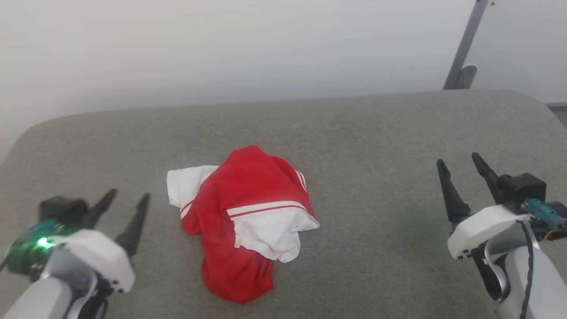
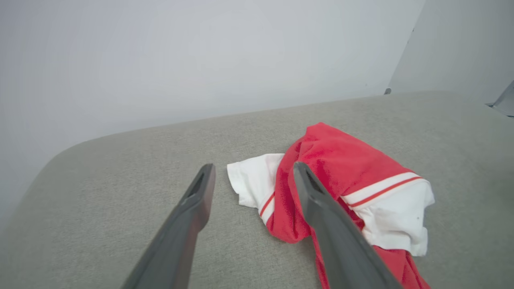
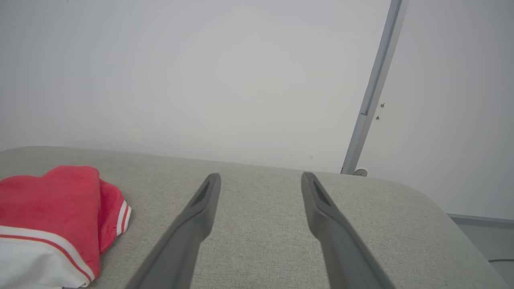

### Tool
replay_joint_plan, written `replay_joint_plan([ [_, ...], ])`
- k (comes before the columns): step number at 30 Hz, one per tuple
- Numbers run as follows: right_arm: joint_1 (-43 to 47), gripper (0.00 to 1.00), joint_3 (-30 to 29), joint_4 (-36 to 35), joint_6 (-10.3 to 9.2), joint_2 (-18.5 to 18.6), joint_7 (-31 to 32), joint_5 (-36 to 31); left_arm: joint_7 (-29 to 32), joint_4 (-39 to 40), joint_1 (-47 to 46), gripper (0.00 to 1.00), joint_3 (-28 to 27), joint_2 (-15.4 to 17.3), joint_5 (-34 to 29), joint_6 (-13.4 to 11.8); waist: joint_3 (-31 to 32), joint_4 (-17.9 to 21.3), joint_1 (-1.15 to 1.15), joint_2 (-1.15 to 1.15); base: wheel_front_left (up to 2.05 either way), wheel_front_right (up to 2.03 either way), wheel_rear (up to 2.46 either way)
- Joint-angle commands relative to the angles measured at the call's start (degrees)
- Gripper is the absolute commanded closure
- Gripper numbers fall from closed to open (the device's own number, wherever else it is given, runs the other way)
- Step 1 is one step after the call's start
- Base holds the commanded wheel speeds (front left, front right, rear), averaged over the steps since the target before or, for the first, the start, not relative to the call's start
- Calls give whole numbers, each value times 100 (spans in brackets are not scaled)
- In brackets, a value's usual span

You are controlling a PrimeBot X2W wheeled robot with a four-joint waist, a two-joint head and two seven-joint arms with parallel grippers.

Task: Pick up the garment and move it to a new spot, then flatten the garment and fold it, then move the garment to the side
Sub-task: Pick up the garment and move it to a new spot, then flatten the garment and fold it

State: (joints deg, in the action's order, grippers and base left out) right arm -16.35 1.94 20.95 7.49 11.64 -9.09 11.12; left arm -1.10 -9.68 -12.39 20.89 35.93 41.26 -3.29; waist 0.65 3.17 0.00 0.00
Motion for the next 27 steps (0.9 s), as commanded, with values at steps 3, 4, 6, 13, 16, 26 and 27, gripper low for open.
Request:
replay_joint_plan([
  [3, 126, 0, -66, -30, 1, 30, -58, 31, -437, 34, 329, 0, -229, 77, -13, -67, 60, -84, 0, 0, 0, 0, 0],
  [4, 158, 0, -88, -34, 1, 33, -62, 26, -558, 44, 433, 0, -323, 77, 44, -113, 70, -101, 0, 0, 0, 0, 0],
  [6, 207, 0, -137, -41, 1, 28, -69, 12, -811, 67, 630, 0, -496, 121, 101, -151, 82, -129, 0, 0, 0, 0, 0],
  [13, 382, 0, -300, -72, 1, -32, -100, -22, -1229, 155, 1305, 0, -922, 241, 290, -170, 111, -197, 0, 0, 0, 0, 0],
  [16, 452, 0, -352, -99, 1, -67, -108, -44, -1274, 219, 1471, 0, -976, 229, 328, -114, 112, -221, 0, 0, 0, 0, 0],
  [26, 535, 0, -343, -168, 1, -152, -24, -97, -1319, 309, 1464, 0, -959, 156, 344, -62, 95, -248, 0, 0, 0, 0, 0],
  [27, 533, 0, -328, -178, 1, -149, -11, -90, -1322, 314, 1445, 0, -958, 155, 350, -58, 94, -254, 0, 0, 0, 0, 0],
])
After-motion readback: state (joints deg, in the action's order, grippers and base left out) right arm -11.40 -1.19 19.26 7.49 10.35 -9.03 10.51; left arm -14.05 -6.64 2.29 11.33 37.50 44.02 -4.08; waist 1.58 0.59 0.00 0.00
